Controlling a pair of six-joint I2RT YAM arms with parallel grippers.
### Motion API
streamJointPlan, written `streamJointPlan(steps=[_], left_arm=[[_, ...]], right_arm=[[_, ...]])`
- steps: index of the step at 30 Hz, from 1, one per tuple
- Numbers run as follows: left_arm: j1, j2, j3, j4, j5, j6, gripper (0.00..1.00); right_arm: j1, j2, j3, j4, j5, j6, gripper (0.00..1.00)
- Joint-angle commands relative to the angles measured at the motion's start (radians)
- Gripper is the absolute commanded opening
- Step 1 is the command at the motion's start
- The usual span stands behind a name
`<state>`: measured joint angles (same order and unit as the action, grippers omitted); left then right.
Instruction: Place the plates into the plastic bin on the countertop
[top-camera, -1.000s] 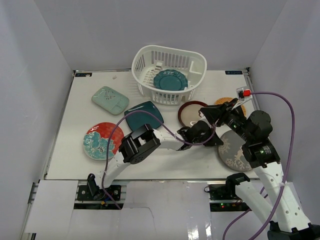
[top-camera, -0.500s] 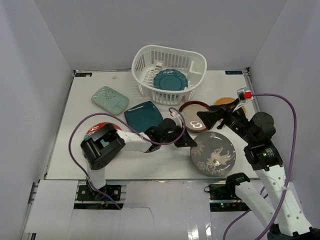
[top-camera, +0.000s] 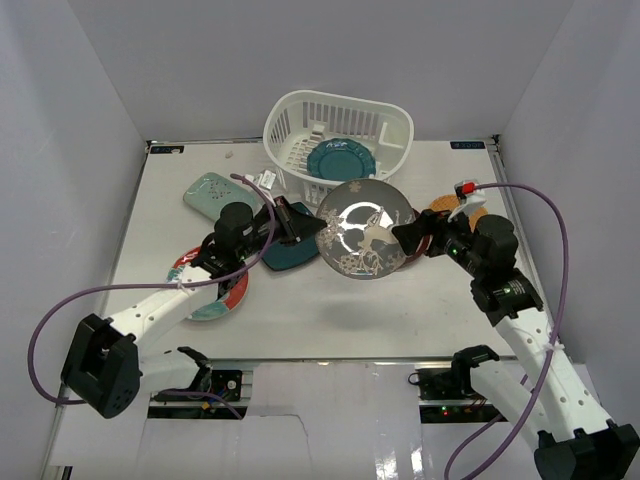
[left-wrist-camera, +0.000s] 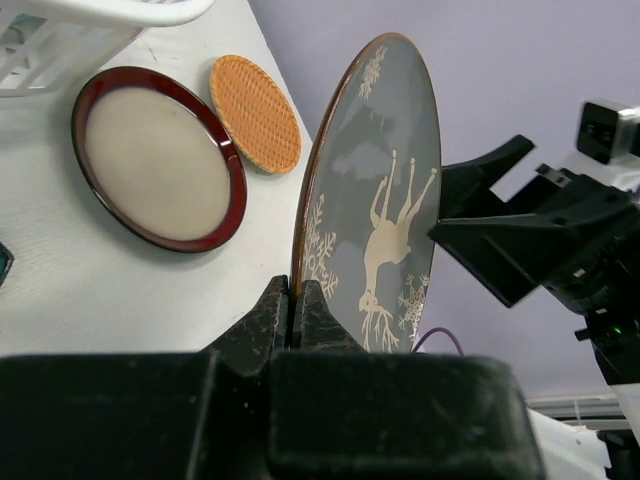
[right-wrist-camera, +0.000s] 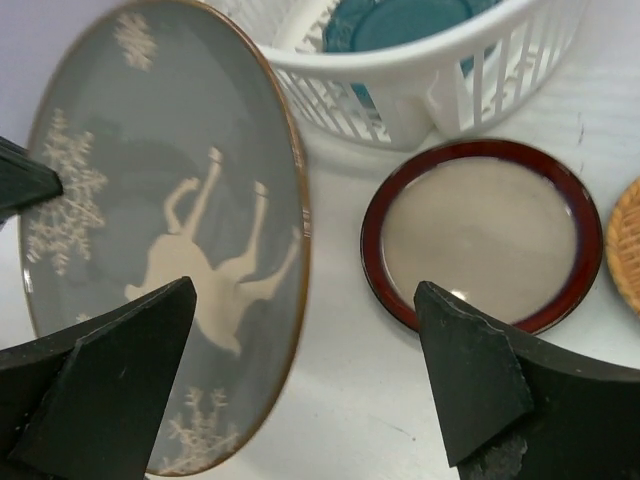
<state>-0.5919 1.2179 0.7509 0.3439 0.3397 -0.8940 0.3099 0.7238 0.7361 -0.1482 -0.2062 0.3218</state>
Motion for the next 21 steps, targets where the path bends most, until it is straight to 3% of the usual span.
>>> streamJointPlan(steps=[1, 3, 4, 6, 7, 9, 10, 12, 15, 16, 17, 19, 20, 21], left_arm=[[0.029, -0.067, 0.016, -0.016, 0.045, 0.036, 0.0], [0.049, -0.07, 0.022, -0.008, 0.067, 0.041, 0.0], [0.055, -0.07, 0.025, -0.003, 0.073, 0.043, 0.0], [0.067, -0.07, 0.034, -0.003, 0.081, 0.049, 0.0], [0.069, -0.069, 0.039, -0.009, 0.078, 0.055, 0.0], [0.072, -0.073, 0.05, -0.04, 0.061, 0.075, 0.0], [0.07, -0.081, 0.05, -0.048, 0.052, 0.09, 0.0], [0.07, -0.112, 0.05, -0.087, 0.013, 0.116, 0.02], [0.072, -0.152, 0.053, -0.15, -0.027, 0.162, 0.18], [0.072, -0.179, 0.059, -0.163, -0.037, 0.173, 0.4], [0.07, -0.193, 0.067, -0.184, -0.041, 0.199, 0.54], [0.07, -0.23, 0.117, -0.284, -0.06, 0.239, 0.74], [0.07, -0.242, 0.136, -0.324, -0.074, 0.263, 0.92], [0.07, -0.257, 0.151, -0.409, -0.091, 0.315, 0.98]], right_arm=[[0.0, 0.028, -0.035, 0.059, -0.005, -0.003, 0.96], [-0.002, 0.064, -0.059, 0.119, -0.103, 0.037, 1.0], [0.0, 0.08, -0.081, 0.133, -0.163, 0.051, 0.93], [0.0, 0.115, -0.107, 0.209, -0.214, 0.098, 0.76], [0.0, 0.12, -0.122, 0.238, -0.234, 0.118, 0.57], [0.0, 0.123, -0.164, 0.332, -0.259, 0.183, 0.35], [-0.002, 0.127, -0.173, 0.358, -0.266, 0.201, 0.18], [-0.002, 0.138, -0.178, 0.413, -0.268, 0.244, 0.08], [0.0, 0.184, -0.149, 0.458, -0.286, 0.289, 0.08], [-0.002, 0.21, -0.138, 0.501, -0.298, 0.304, 0.08], [-0.002, 0.226, -0.126, 0.527, -0.303, 0.319, 0.08], [-0.002, 0.285, -0.061, 0.571, -0.286, 0.347, 0.08], [0.0, 0.308, -0.035, 0.585, -0.28, 0.353, 0.08], [0.0, 0.333, 0.027, 0.598, -0.272, 0.356, 0.08]])
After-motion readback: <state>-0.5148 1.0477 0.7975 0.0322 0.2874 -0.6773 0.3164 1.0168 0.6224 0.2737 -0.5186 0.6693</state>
